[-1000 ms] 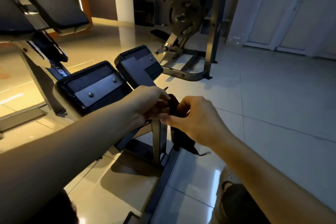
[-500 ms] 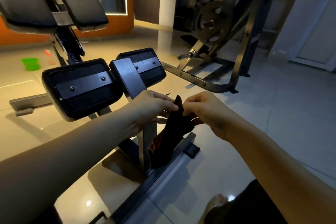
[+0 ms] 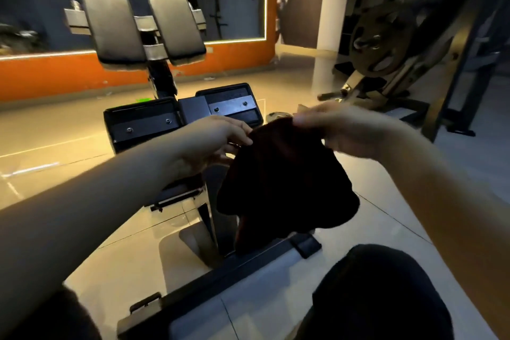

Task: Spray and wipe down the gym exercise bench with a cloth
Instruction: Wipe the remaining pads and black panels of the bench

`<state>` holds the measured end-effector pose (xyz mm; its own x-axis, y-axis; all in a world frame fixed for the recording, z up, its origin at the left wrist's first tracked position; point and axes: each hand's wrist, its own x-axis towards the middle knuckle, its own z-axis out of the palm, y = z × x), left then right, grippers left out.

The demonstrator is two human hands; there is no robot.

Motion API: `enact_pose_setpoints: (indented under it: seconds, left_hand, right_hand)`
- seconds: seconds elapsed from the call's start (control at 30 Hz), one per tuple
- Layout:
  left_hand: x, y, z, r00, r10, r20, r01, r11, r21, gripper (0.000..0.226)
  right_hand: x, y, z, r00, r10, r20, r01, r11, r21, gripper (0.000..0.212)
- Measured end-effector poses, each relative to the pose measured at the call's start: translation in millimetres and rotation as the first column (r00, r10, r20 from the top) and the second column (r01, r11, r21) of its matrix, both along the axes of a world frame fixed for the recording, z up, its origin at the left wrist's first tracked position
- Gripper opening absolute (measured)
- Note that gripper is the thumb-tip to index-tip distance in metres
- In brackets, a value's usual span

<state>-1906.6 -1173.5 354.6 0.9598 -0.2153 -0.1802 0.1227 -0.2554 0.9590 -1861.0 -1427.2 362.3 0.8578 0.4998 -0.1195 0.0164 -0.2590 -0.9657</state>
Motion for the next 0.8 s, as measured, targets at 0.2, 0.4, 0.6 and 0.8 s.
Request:
enact_pose_setpoints:
  seconds: [0.2,0.4,0.6,0.8]
  left_hand:
    - [-4.4,-26.9,-4.3,0.992,0.117,-0.052,-0.105,0.976,0.189,0.02]
    - [-0.1,-35.6,-8.2,0.933,0.344,0.108,-0.338,0.938,-0.074,0.019]
    - [1.4,-47.2,-27.6,0.891,0.449,0.061,-0.45,0.893,0.0,0.017]
    - [21.0,-76.1,-31.9,0.801,0.595,-0.058,-0.58,0.75,-0.318,0.021]
  right_hand:
    - [34.7,-22.6,-28.4,0.989,0.09,0.115,-0.072,0.986,-0.152,0.027]
    - [81.1,-35.6,-37.9,0.967,0.253,-0.019,-0.245,0.953,0.18,0.063]
    - [98.6,-40.2,-36.1,0.976,0.209,0.067,-0.198,0.969,-0.146,0.034]
    - [101.6,-67.8,-61.6,0.96,0.228,-0.162,-0.196,0.961,0.194,0.066]
